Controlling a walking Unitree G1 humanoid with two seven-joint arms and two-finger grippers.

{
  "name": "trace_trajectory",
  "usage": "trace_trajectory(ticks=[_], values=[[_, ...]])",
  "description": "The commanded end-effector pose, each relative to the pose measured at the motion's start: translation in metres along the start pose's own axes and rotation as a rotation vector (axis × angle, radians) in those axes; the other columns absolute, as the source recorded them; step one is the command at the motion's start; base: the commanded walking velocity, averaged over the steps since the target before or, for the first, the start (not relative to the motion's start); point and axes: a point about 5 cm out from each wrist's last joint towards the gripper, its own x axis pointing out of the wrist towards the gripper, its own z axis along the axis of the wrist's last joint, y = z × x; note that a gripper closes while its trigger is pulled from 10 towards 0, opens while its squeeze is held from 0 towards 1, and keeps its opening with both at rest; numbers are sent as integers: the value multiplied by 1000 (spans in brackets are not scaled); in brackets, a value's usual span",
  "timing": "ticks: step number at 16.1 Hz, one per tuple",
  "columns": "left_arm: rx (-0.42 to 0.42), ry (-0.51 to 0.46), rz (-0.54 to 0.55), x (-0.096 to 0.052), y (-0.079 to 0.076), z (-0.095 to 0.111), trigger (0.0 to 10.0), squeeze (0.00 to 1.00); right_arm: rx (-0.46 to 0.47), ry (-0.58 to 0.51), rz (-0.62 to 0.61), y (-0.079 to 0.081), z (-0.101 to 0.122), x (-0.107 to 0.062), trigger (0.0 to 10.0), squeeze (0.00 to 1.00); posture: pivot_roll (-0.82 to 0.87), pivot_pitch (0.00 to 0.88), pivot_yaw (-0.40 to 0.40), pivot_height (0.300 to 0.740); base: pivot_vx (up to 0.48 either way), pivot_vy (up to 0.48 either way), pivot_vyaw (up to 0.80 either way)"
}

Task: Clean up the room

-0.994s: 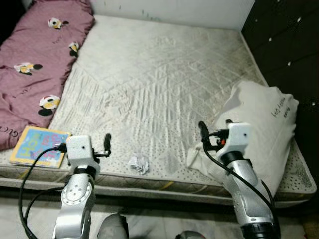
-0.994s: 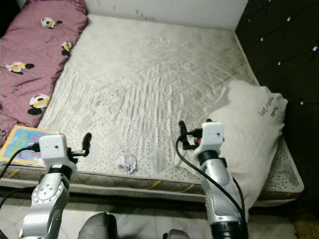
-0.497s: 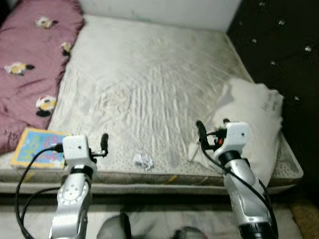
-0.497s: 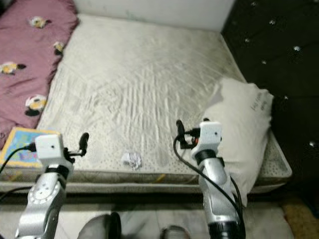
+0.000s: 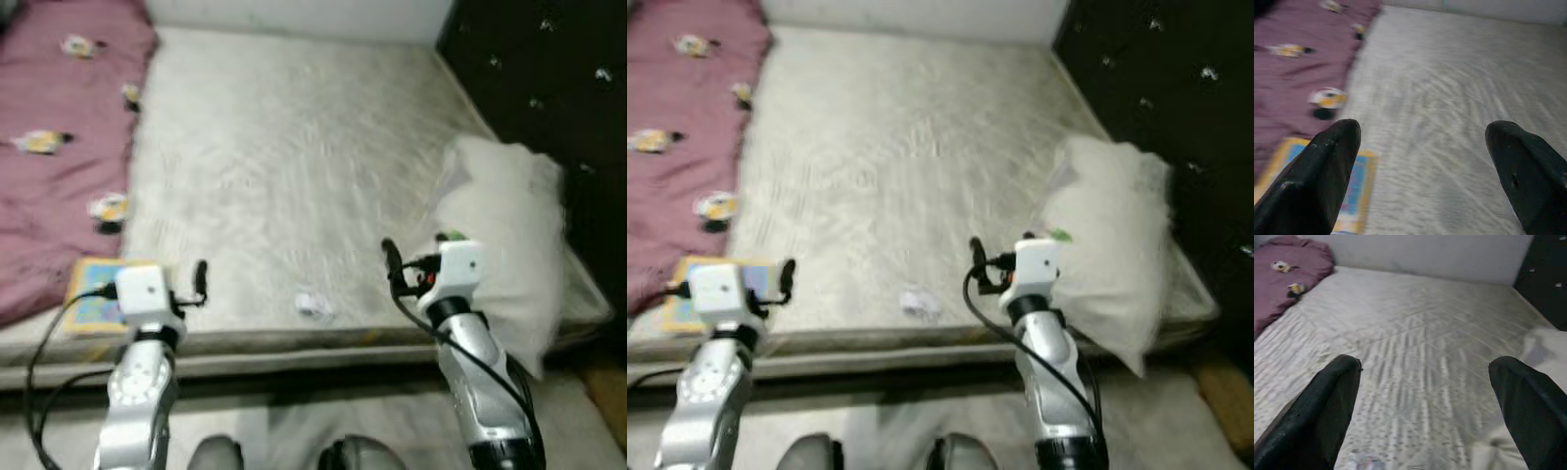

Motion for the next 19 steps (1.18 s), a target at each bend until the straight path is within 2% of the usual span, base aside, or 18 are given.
trace_trajectory(ticks=[1,2,3,4,5,6,9,10,12,14,15,17,19], values=[[-23,10,-24,-3,-8,-3,10000,0,-33,25,-37,-10,-7,-5,10000,0,25,94,-76,740,0,0,0],[-15,20,-24,-4,-8,-5,10000,0,5,20,-26,-8,-9,-6,10000,0,25,84,-68,740,0,0,0],[11,16,-41,-4,-8,-8,10000,0,83,9,-58,-8,-10,-5,10000,0,27,56,-47,740,0,0,0],[27,17,-47,-4,-8,-9,10000,0,118,6,-103,-11,-10,-4,10000,0,28,51,-45,740,0,0,0],[23,22,-48,-2,-6,-11,10000,0,88,-7,-117,-13,-8,-3,10000,0,30,31,-38,740,0,0,0],[30,22,-30,0,-2,-14,10000,0,-13,-39,-123,-16,-6,-4,10000,0,28,3,-37,740,0,0,0],[43,19,0,0,2,-15,10000,0,-31,-18,-96,-22,-7,-13,10000,0,30,0,-44,740,0,0,0],[67,29,10,-3,1,-18,10000,0,-41,3,-83,-27,-12,-21,10000,0,31,0,-50,740,0,0,0],[96,30,-35,-9,3,-24,10000,0,-91,22,-46,-36,-16,-33,10000,0,20,0,-59,740,0,0,0],[125,38,-63,-12,14,-28,10000,0,-168,30,-40,-48,-15,-38,10000,0,5,0,-89,740,0,0,0],[125,37,-57,-11,16,-28,10000,0,-177,33,-37,-52,-14,-39,10000,0,5,0,-108,740,0,0,0],[88,16,-19,-10,15,-26,10000,0,-173,48,-1,-51,-13,-36,10000,0,14,0,-160,740,0,0,0],[64,-1,18,-15,8,-29,10000,0,-178,53,68,-43,-12,-30,10000,0,46,15,-222,740,0,0,0]])
